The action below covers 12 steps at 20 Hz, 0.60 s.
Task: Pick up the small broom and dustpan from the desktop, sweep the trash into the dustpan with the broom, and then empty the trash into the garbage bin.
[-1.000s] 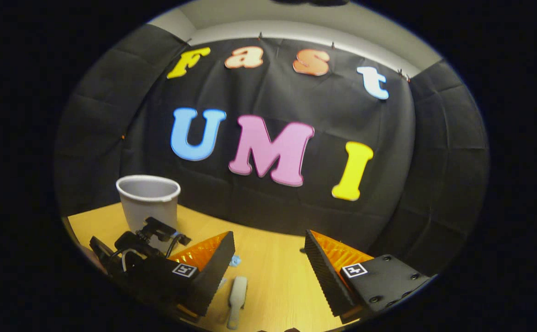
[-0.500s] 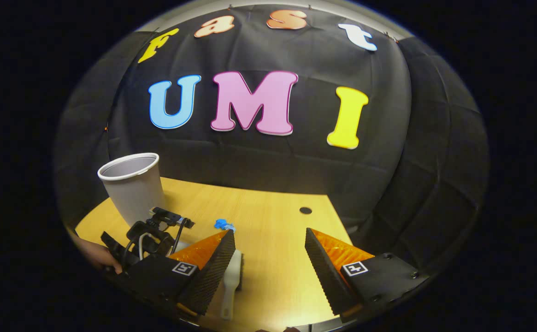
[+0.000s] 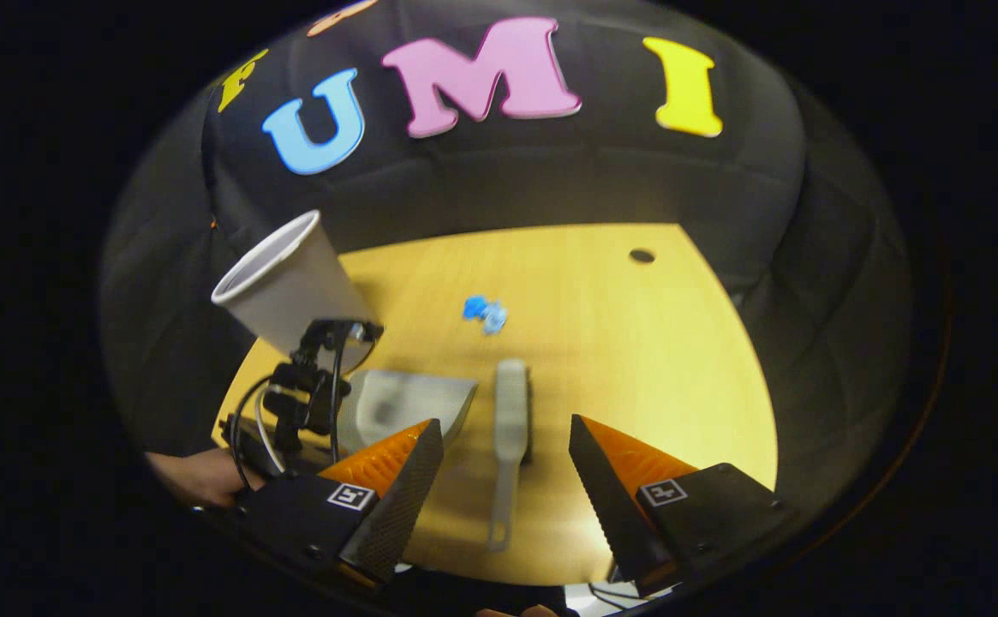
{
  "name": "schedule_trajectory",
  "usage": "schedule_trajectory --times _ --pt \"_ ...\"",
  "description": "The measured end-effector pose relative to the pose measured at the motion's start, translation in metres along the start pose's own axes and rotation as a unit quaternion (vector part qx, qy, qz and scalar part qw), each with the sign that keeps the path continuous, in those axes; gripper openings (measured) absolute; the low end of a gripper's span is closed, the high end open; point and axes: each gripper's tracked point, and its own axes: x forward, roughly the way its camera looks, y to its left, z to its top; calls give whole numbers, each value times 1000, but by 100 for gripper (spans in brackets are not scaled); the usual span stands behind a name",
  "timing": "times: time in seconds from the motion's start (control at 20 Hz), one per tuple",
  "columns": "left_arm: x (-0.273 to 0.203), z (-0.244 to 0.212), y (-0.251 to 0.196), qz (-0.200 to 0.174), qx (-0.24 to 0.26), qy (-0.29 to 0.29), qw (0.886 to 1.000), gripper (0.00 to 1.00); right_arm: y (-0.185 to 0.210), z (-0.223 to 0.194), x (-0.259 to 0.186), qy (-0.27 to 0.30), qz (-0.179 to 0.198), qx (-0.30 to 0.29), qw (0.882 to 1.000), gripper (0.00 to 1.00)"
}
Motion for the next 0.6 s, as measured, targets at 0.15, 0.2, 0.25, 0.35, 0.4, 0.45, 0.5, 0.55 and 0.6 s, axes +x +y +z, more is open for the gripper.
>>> schedule_trajectory --times 0.15,0.2,0.25,0.35,0.4,0.45,0.5,0.55,0.6 --pt "0 -26 0 -26 -12 -13 1000 29 -7 -33 16 81 -21 16 996 96" --pt "3 -34 -1 -33 -15 -13 999 29 -5 -40 22 101 -21 32 994 96" --pt "6 -42 -3 -38 -15 -12 999 30 -3 -50 29 129 -22 52 990 96" --pt "4 -52 -3 -44 -13 -21 999 29 -3 -65 50 156 -28 83 984 96" --pt "4 -57 -4 -48 -16 -22 999 29 -12 -72 59 168 -52 80 981 96" --pt "3 -60 -4 -50 -16 -24 998 30 -22 -78 68 180 -73 69 978 96" --pt "2 -62 -3 -54 -18 -26 998 30 -29 -81 76 189 -86 59 976 96" --pt "2 -62 -3 -57 -20 -28 998 30 -31 -84 83 200 -90 57 974 96" --pt "2 -62 -2 -60 -20 -30 998 29 -30 -85 89 208 -89 58 972 89"
